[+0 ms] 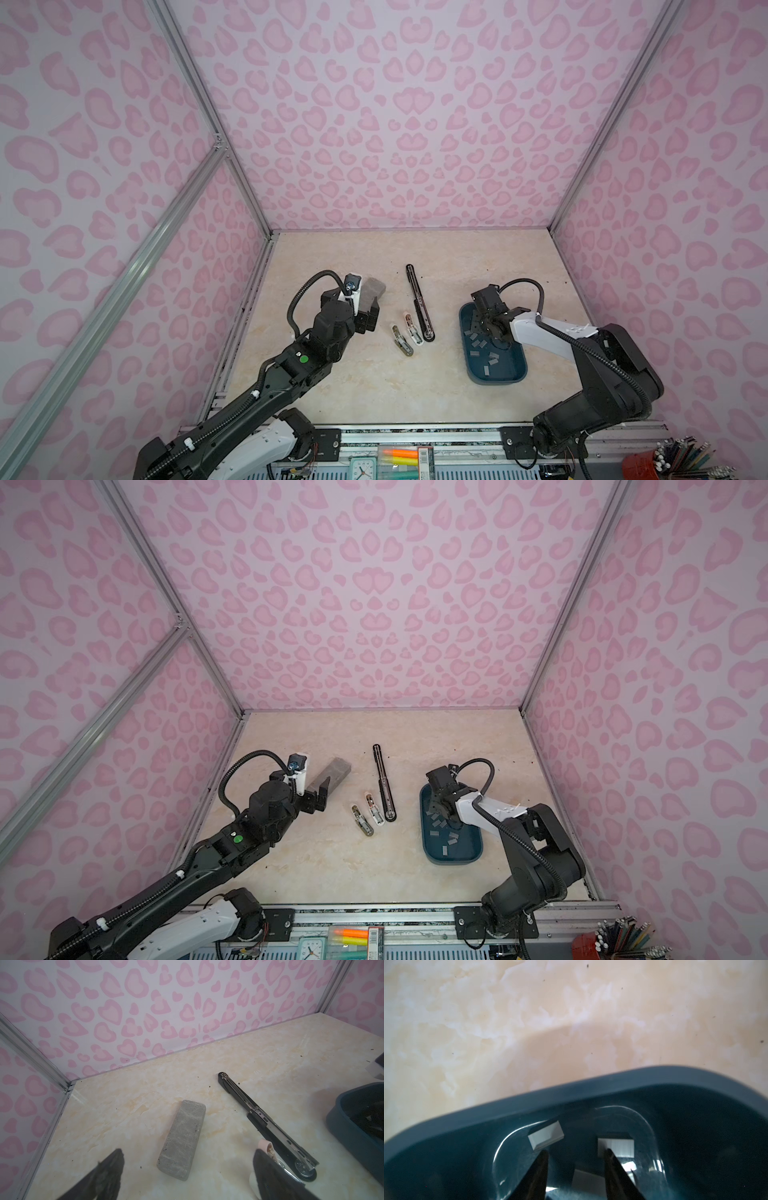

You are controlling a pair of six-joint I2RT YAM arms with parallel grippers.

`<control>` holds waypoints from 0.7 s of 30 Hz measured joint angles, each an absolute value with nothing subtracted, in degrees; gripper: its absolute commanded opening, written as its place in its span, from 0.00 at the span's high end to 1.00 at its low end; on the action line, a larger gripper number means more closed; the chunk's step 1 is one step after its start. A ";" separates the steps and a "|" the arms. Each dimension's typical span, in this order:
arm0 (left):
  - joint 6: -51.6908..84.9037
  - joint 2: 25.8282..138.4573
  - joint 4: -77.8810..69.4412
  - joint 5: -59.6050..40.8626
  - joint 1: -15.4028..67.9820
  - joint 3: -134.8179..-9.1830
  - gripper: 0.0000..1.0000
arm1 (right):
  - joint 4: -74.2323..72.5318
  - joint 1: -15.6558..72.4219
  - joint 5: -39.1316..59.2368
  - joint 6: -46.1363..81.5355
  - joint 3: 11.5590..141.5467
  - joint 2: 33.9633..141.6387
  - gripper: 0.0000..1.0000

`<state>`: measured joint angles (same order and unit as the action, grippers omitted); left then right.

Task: Load the staples into the stapler
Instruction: 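Lower the right gripper into the tray and pinch a staple strip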

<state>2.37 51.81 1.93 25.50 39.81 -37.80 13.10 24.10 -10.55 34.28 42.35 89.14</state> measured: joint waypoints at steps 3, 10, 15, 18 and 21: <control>2.35 52.73 2.00 25.47 39.79 -37.80 0.02 | 11.84 24.14 -10.57 34.28 41.43 88.99 0.53; 2.35 53.74 2.00 25.52 39.75 -38.09 0.02 | 9.30 24.29 -9.91 34.76 39.18 87.99 0.50; 2.37 53.74 2.02 25.50 39.77 -38.09 0.02 | 8.54 24.67 -9.17 35.16 37.98 86.74 0.50; 2.37 53.74 2.00 25.50 39.77 -38.09 0.02 | 8.84 25.12 -8.73 35.40 37.69 86.13 0.50; 2.37 53.76 2.00 25.50 39.77 -38.09 0.02 | 8.99 25.65 -8.10 35.86 37.54 85.73 0.50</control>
